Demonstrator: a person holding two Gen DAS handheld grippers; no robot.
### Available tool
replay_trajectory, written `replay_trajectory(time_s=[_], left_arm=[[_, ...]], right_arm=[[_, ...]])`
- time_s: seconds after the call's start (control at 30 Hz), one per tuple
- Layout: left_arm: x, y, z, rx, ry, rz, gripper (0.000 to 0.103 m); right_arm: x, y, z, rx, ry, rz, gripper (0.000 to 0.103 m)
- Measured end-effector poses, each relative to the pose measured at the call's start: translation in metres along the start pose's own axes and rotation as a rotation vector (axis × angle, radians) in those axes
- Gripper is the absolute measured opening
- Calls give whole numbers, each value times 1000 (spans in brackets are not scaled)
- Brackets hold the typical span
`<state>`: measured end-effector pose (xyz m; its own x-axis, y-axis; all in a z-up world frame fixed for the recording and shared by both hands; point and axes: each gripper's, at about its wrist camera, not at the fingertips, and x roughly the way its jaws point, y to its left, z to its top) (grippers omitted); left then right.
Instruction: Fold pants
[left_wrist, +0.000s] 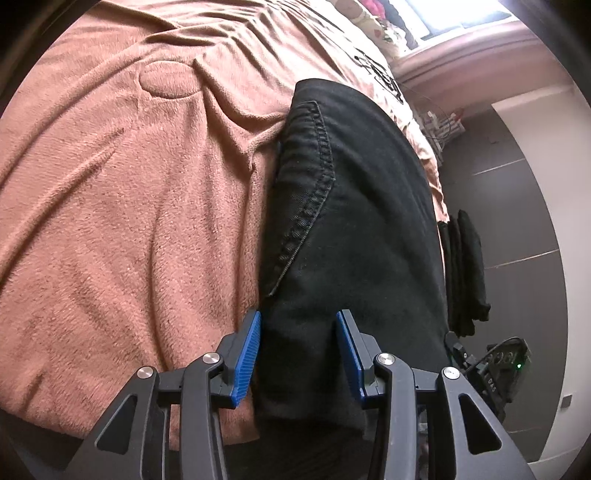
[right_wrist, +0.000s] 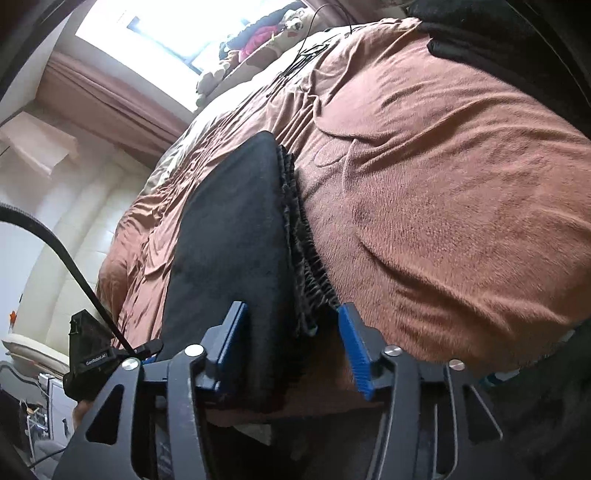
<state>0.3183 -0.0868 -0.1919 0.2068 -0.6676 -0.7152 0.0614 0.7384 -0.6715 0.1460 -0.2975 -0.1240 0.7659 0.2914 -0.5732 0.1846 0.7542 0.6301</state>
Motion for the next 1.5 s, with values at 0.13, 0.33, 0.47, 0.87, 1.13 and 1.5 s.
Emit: replay_trajectory(time_s=[0.13,0.33,0.47,0.87,1.13,1.5], left_arm=[[9,1,6,-17,7,-6,43],[21,2,13,-46,3,-38,45],[27,2,18,-59,-5,-64,45],[-6,-1,23,-32,-57,-141,27],[-43,8,28,-30,-113,-131,26],[-83,50,15,-92,-162,-101,26]], right_arm=[[8,-5,6,5,23,34,51],[32,-6,21,-20,92,61,56],[50,-8,34,-16,130,73,58],[65,-1,38,-10,190,112,51],[77,21,26,-6,214,152,45],[106,60,6,-49,252,179,45]])
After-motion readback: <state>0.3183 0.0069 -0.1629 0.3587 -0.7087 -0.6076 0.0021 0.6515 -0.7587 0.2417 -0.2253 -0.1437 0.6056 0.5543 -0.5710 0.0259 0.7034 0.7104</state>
